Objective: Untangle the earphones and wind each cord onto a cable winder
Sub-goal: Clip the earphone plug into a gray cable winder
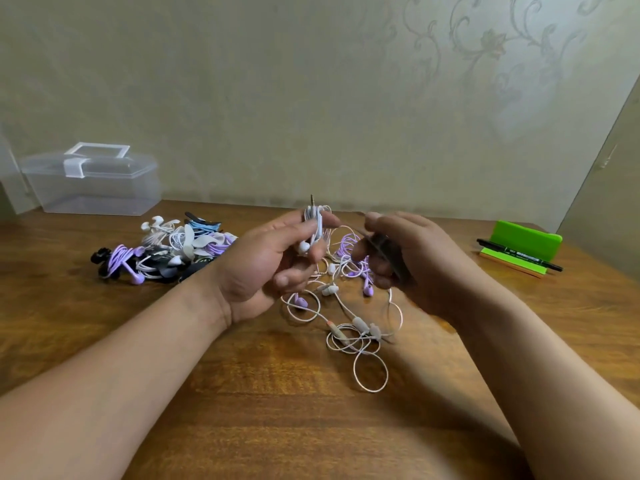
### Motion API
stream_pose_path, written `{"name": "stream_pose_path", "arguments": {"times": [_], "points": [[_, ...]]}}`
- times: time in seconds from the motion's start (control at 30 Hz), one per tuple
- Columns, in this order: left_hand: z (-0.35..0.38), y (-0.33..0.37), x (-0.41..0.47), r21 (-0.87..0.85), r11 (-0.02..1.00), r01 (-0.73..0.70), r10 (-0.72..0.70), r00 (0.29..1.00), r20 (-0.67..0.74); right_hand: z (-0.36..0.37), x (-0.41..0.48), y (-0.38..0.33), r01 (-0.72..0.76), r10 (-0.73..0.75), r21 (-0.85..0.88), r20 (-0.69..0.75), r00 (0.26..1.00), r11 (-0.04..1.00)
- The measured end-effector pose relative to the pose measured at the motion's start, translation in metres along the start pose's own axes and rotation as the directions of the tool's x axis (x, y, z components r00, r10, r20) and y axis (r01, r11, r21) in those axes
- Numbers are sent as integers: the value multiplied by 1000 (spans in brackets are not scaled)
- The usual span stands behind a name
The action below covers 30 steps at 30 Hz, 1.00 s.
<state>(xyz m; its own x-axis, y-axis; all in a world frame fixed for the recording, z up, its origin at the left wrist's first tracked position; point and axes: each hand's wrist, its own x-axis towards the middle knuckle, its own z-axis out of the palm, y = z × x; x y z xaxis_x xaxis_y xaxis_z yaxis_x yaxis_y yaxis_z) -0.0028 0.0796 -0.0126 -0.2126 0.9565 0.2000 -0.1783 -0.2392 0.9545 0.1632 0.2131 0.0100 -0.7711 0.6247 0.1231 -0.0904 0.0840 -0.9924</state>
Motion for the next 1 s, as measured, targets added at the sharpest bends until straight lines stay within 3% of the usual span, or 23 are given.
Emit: {"name": "stream_pose_path", "arguments": {"times": [0.17,0.47,0.63,0.8,0.9,1.0], "points": [[-4,5,1,-87,996,4,-9,998,-60,24,-17,-8,-65,59,33,143,988,997],[8,5,-5,277,956,-99,138,983,-125,25,-9,2,-297,254,259,188,949,919],[9,5,-6,426,896,-124,194,973,-125,24,-8,1,-327,272,361,196,942,873],[13,0,-9,666,723,-181,231,973,13,31,-12,0,-255,196,270,225,954,929],[24,0,-12,741,611,-278,277,952,129,34,-13,4,-130,122,98,90,988,987],[31,-1,-12,863,339,-374,352,901,253,30,-9,10,-20,18,-42,-38,999,999]]}}
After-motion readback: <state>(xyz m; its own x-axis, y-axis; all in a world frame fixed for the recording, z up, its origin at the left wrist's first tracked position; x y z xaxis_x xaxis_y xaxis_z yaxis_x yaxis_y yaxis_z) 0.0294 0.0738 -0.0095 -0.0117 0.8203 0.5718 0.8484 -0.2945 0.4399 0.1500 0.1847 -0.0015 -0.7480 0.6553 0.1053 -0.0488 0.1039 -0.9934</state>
